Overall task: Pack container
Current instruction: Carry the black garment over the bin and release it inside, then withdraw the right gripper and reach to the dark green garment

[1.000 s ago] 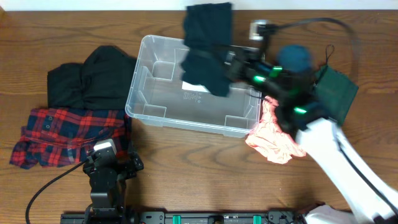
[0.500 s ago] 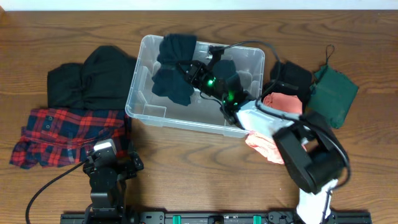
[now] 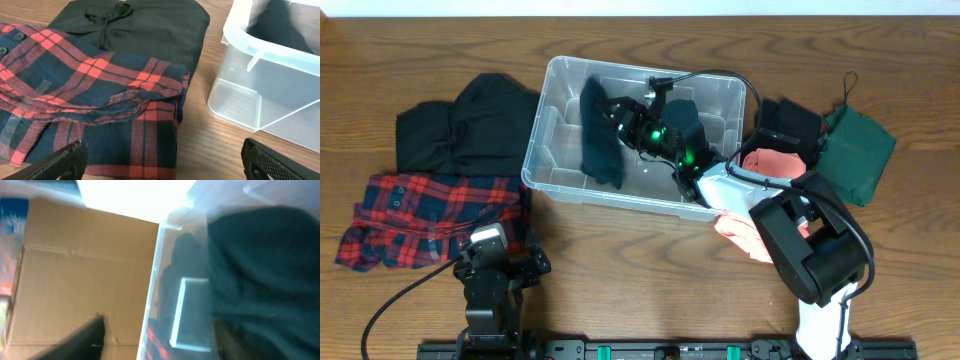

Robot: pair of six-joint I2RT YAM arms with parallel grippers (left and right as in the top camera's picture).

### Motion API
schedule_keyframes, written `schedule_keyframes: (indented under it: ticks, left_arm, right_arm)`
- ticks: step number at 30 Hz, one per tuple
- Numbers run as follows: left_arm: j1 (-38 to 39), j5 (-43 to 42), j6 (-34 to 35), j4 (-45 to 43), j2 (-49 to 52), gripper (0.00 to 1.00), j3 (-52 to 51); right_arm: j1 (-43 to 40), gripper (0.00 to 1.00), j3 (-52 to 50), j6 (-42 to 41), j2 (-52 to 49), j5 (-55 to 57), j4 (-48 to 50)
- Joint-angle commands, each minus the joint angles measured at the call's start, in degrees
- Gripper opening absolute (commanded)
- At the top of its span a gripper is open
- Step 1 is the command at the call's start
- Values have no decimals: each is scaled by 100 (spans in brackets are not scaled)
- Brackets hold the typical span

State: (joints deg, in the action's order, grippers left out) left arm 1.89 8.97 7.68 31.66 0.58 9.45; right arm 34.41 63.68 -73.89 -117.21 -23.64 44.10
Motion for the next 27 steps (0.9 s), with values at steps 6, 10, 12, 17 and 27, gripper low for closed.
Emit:
schedule_keyframes:
  ticks: [6,10,12,17,27]
  left_arm:
    - [-11,7,-9,-7,-39,98,-94]
    - [-11,7,-9,-9,-39,98,-94]
    - [-11,7,-9,-9,-39,98,-94]
    - [-11,7,-9,-7,-39,98,-94]
    - [-11,7,-9,-7,-39,98,-94]
  right_arm:
    - [-632,78,44,442,225,-1274,313]
    - [-1001,79,44,850,568,-1867,262]
    - [-1141,79,44,1163,809,-2238,190]
    - [-1582,99,44,2605,1624,-2830,-1193]
    - [-3351,99,155,5042,3674,765,-6964]
